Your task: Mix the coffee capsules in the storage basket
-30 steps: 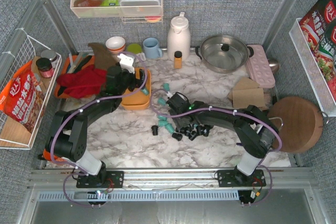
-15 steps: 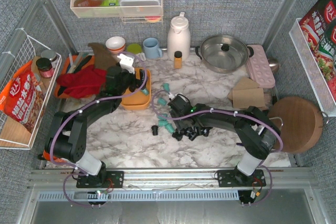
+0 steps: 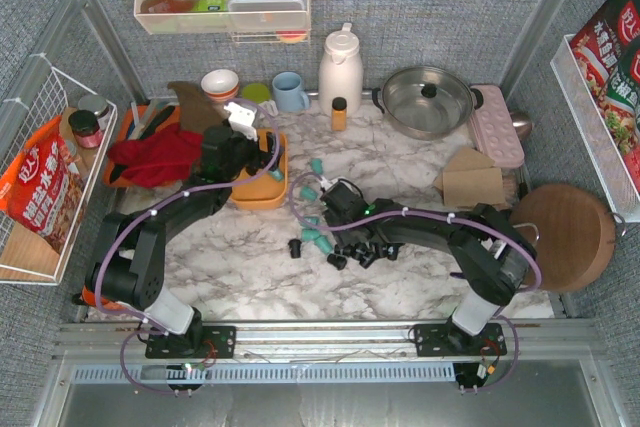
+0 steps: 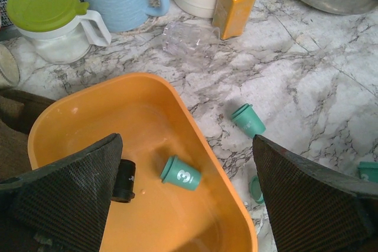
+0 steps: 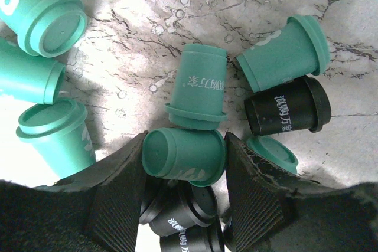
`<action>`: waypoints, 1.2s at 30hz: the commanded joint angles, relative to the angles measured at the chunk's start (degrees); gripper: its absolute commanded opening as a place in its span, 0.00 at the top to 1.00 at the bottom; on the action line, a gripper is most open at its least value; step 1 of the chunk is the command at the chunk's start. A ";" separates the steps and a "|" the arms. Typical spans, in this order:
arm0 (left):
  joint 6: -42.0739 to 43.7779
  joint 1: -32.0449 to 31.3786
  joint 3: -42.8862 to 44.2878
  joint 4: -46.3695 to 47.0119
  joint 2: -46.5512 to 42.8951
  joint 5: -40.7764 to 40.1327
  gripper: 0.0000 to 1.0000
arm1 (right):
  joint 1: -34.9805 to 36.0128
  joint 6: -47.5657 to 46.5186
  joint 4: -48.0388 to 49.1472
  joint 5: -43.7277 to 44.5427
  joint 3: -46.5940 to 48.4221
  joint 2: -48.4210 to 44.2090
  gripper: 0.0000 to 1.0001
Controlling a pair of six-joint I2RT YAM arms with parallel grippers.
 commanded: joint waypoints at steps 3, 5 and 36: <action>0.39 -0.16 0.13 1.99 -0.45 2.75 0.01 | 0.03 -0.19 0.66 0.12 0.09 -3.02 0.56; 1.29 -0.44 -0.12 2.94 -0.41 5.45 0.01 | 0.03 -0.36 0.03 0.03 0.23 -5.03 0.56; 18.75 -18.35 -14.70 25.46 -8.21 37.54 0.01 | -2.25 5.61 13.08 -13.15 -4.32 -33.97 0.60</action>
